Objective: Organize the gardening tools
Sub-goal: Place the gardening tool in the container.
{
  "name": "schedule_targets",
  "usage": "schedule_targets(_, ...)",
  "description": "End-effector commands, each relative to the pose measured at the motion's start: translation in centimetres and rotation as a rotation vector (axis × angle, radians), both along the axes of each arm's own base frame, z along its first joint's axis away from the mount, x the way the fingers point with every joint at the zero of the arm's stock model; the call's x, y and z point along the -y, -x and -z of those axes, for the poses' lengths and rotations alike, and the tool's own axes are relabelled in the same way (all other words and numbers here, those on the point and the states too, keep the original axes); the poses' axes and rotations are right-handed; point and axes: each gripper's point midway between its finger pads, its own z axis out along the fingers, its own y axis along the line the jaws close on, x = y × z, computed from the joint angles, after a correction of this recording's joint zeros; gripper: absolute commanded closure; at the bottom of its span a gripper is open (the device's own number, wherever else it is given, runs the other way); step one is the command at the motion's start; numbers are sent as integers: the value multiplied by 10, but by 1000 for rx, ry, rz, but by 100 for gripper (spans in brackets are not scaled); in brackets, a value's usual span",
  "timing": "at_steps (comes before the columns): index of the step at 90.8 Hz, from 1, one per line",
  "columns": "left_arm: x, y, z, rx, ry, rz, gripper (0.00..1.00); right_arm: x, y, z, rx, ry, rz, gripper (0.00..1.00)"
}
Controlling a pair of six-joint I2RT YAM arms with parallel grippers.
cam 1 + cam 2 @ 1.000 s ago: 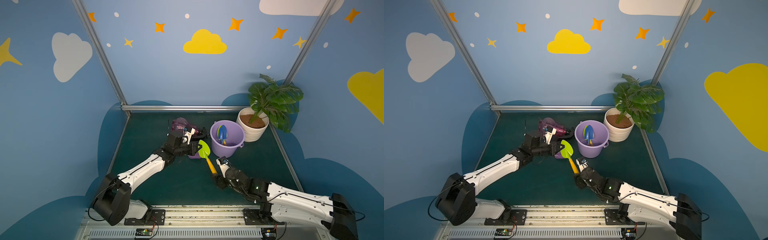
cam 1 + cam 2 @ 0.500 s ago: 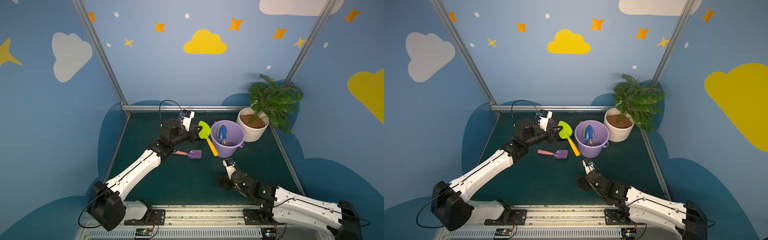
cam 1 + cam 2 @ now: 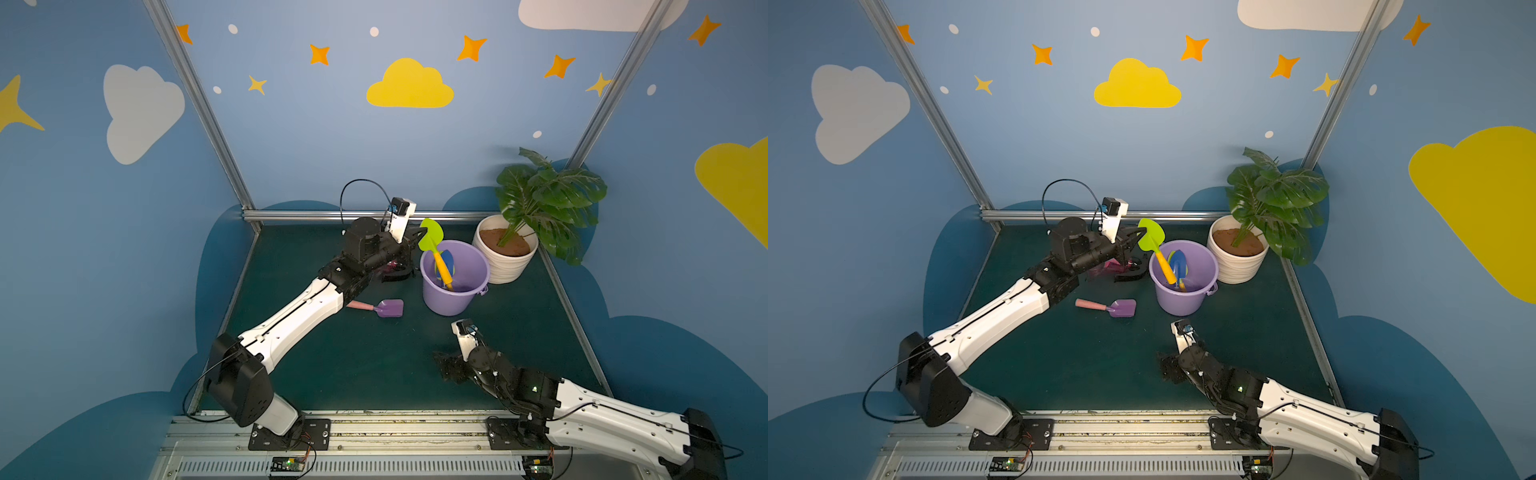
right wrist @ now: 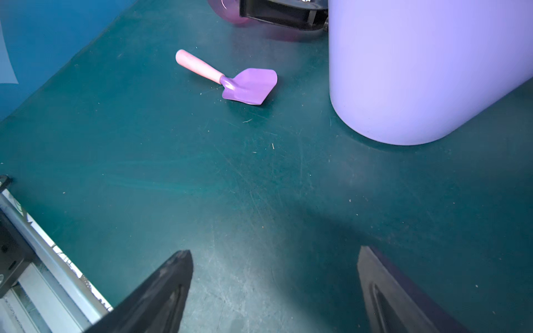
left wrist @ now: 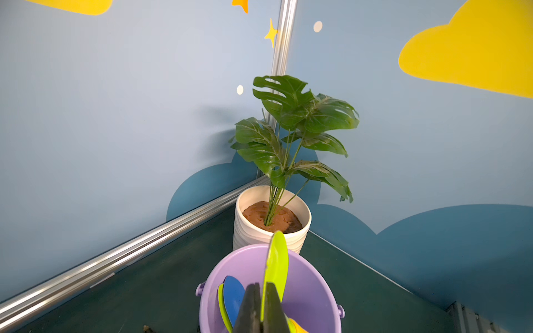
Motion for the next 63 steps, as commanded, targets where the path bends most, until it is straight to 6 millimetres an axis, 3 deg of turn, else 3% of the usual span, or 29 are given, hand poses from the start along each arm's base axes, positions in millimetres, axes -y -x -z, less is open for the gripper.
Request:
schedule_targets(1, 21, -5, -10, 109, -24, 27, 97, 6, 1, 3, -1, -3, 15, 9)
schedule_targets(33, 76, -20, 58, 60, -113, 120, 97, 15, 3, -1, 21, -54, 28, 9)
schedule_targets(63, 94, -32, 115, -13, -198, 136, 95, 19, 5, -3, 27, -75, 34, 9)
